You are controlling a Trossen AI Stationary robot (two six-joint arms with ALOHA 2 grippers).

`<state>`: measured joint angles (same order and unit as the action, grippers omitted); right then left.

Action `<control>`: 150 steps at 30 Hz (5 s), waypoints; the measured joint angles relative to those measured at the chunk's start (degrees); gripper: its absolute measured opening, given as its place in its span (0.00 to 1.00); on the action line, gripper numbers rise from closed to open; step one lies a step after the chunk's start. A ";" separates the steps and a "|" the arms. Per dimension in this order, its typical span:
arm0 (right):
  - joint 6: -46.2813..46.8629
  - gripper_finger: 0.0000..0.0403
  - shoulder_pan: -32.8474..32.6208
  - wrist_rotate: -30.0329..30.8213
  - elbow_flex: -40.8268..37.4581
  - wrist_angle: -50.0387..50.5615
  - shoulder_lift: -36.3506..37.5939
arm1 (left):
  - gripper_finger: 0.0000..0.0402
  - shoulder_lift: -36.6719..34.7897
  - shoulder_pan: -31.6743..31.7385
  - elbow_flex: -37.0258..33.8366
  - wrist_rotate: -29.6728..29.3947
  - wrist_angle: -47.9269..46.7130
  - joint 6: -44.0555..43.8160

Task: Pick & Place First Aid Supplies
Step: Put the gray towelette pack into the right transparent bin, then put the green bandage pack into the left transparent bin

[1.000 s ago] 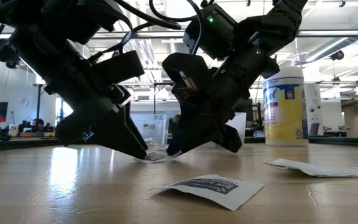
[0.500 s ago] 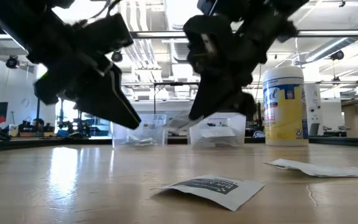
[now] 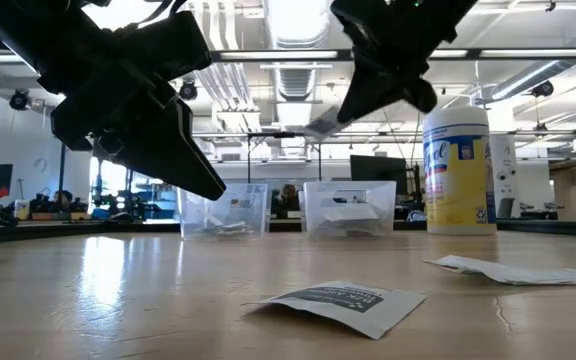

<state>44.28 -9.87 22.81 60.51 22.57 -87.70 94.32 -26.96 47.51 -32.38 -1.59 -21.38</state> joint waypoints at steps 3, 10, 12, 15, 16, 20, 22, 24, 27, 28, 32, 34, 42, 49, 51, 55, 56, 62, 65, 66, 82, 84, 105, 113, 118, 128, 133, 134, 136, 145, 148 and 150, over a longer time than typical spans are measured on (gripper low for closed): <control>-1.99 0.02 0.07 6.53 -0.05 0.20 2.16 | 0.30 0.00 0.00 0.00 0.09 0.12 -0.86; -8.40 0.02 0.28 25.30 -0.11 0.00 3.58 | 0.30 0.00 0.00 0.00 0.09 0.53 -1.84; -8.84 0.02 0.48 28.73 -0.15 -0.02 3.58 | 0.30 0.00 0.00 0.00 0.09 0.55 -1.84; -10.38 0.02 1.12 32.24 -0.17 -0.02 3.32 | 0.30 0.00 0.00 0.00 0.09 0.52 -2.17; -11.18 0.02 1.39 33.03 -0.20 -0.03 3.29 | 0.30 0.00 0.00 0.00 0.09 0.53 -2.30; -12.99 0.02 2.62 36.48 -0.42 -0.02 2.57 | 0.30 0.00 0.00 0.02 0.09 0.53 -2.47; -14.17 0.02 3.52 36.65 -0.50 -0.09 2.38 | 0.30 0.00 0.00 0.02 0.09 0.57 -2.74; -14.53 0.02 4.51 35.75 -0.78 -0.04 2.33 | 0.30 0.00 -0.02 0.02 0.09 0.61 -2.78; -14.43 0.02 6.15 31.29 -1.24 -0.02 2.22 | 0.30 0.00 -0.04 0.02 0.11 0.68 -2.80; -14.34 0.02 6.76 29.28 -1.37 -0.07 2.22 | 0.30 0.00 -0.06 0.02 0.11 0.71 -2.82; -10.68 0.02 10.14 19.70 -2.01 0.10 2.22 | 0.30 0.00 -0.07 0.02 0.13 0.75 -2.84; -8.05 0.02 12.06 14.55 -2.30 0.64 2.22 | 0.30 0.00 -0.07 0.02 0.13 0.75 -2.87; -3.70 0.02 17.19 0.06 -3.62 1.27 2.20 | 0.30 0.00 -0.11 0.02 0.18 0.75 -2.91; -0.63 0.02 19.49 -2.34 -5.23 1.20 2.20 | 0.30 0.00 -0.17 0.02 0.23 0.75 -3.03; 0.45 0.02 20.22 -2.34 -6.02 1.26 2.20 | 0.30 0.00 -0.17 0.02 0.24 0.77 -3.15; 2.13 0.02 21.55 -2.30 -7.09 1.25 2.18 | 0.30 -0.02 -0.17 0.02 0.35 0.80 -3.15; 2.07 0.02 21.78 -2.30 -7.18 1.25 2.18 | 0.30 -0.01 -0.17 0.02 0.35 0.80 -3.15; 2.07 0.08 22.08 -2.32 -6.78 1.05 2.18 | 0.30 -0.02 -0.17 0.02 0.37 0.93 -3.13; 1.85 0.13 22.08 -2.30 -6.64 0.90 2.18 | 0.30 -0.02 -0.17 0.02 0.37 0.93 -3.13; 1.85 0.15 22.08 -2.30 -6.62 0.93 2.18 | 0.30 -0.02 -0.17 0.02 0.40 0.88 -3.13; 1.20 0.25 14.48 -12.31 -6.56 0.98 8.44 | 0.30 -0.02 -0.22 0.20 9.14 8.36 1.00; 1.38 0.25 11.17 -11.37 -6.56 0.89 9.63 | 0.30 -0.02 -0.22 0.20 12.07 10.83 2.02; 18.22 0.19 -15.71 -3.14 -6.62 0.60 8.86 | 0.31 -0.07 -0.19 0.20 16.79 14.56 3.78; 25.10 0.21 -21.12 -2.90 -6.64 -1.89 7.60 | 0.46 -0.07 -0.17 0.32 17.67 14.40 8.49; 25.84 0.18 -25.29 4.15 -6.64 -4.20 7.46 | 0.51 -0.07 -0.17 1.07 17.84 14.59 12.61; 21.87 0.18 -31.20 14.50 -6.64 -5.33 7.43 | 0.51 -0.07 -0.44 2.91 18.03 15.03 22.23; 9.33 0.18 -31.61 11.05 -6.64 -5.63 6.95 | 0.51 -0.07 -1.17 4.59 18.25 5.90 23.90; 7.20 0.17 -31.65 10.13 -6.64 -5.75 6.77 | 0.51 -0.07 -1.26 5.18 18.25 3.13 23.48; 3.55 0.17 -31.65 8.93 -6.64 -5.85 6.47 | 0.51 -0.09 -1.36 6.36 18.01 -2.26 21.87; -6.16 0.18 -33.56 6.68 -5.43 -10.95 3.58 | 0.51 -0.62 -1.51 10.66 17.42 -23.04 15.87; -9.37 0.18 -34.10 6.67 -2.40 -10.71 1.53 | 0.51 -0.96 -1.51 11.41 17.42 -27.64 14.40; -12.17 0.17 -34.16 6.68 0.38 -9.33 -0.24 | 0.51 -1.31 -1.53 11.62 17.42 -30.65 13.07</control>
<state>32.11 -44.03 29.49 60.89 13.24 -87.94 93.02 -28.49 59.12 -14.97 -32.24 -8.31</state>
